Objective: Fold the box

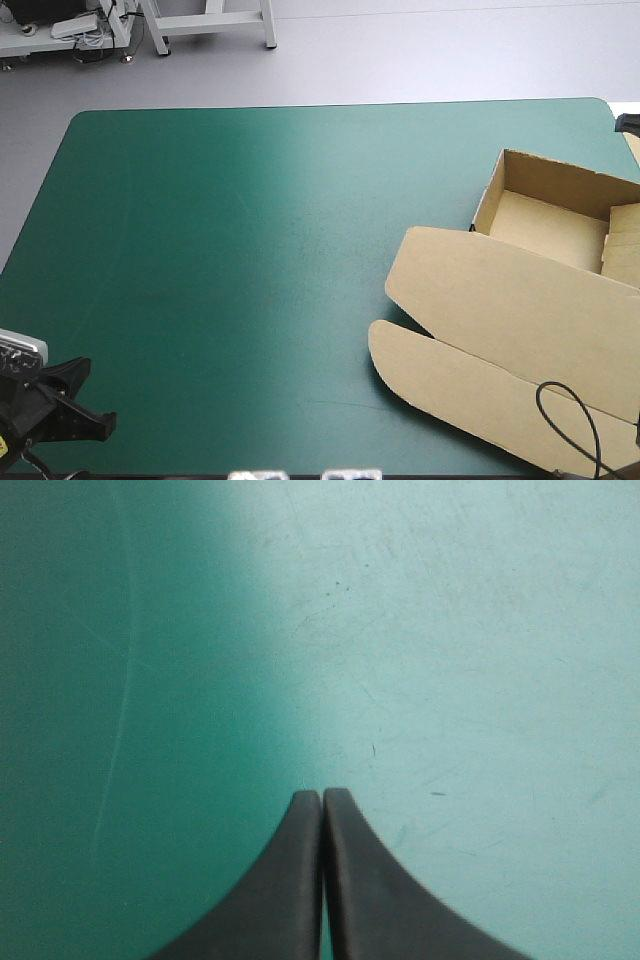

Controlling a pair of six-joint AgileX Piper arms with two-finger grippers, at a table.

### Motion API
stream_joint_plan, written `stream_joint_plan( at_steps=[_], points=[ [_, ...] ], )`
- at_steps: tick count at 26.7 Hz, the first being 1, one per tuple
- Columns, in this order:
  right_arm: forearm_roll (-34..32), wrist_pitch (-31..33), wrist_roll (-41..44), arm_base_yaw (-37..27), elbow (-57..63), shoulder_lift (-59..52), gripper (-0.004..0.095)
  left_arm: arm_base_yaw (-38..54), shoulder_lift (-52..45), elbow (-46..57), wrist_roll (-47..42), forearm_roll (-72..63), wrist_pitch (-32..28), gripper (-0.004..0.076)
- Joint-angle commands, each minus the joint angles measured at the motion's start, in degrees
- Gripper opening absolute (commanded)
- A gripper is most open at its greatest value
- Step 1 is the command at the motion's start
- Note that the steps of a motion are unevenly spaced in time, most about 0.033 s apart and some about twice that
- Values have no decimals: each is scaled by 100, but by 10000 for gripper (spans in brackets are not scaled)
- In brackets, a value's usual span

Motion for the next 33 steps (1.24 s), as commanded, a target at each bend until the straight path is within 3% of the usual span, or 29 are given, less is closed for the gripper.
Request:
stream_joint_plan(
  at_steps=[1, 4, 14, 21, 28, 33],
  points=[
    [720, 0, -336, -41, 220, -895, 30, -26, -140, -112, 78, 38, -446, -9],
    [1205, 0, -548, 50, 826, -1574, -6, -26, -366, 115, 120, 27, -471, -9],
    [1036, -219, -570, 1446, 4028, -3969, -5, -26, -1216, 1631, 526, -763, -997, -9],
    [863, -482, -800, 1507, 6265, -5451, -5, -26, -1490, 2124, 575, -762, -1215, -9],
    [841, -1283, -786, 1507, 7986, -6699, -17, -26, -1490, 2124, 575, -765, -1215, -9],
    [844, -1281, -765, 1507, 7996, -7123, -17, -26, -1490, 2124, 559, -765, -1215, -9]
  ],
)
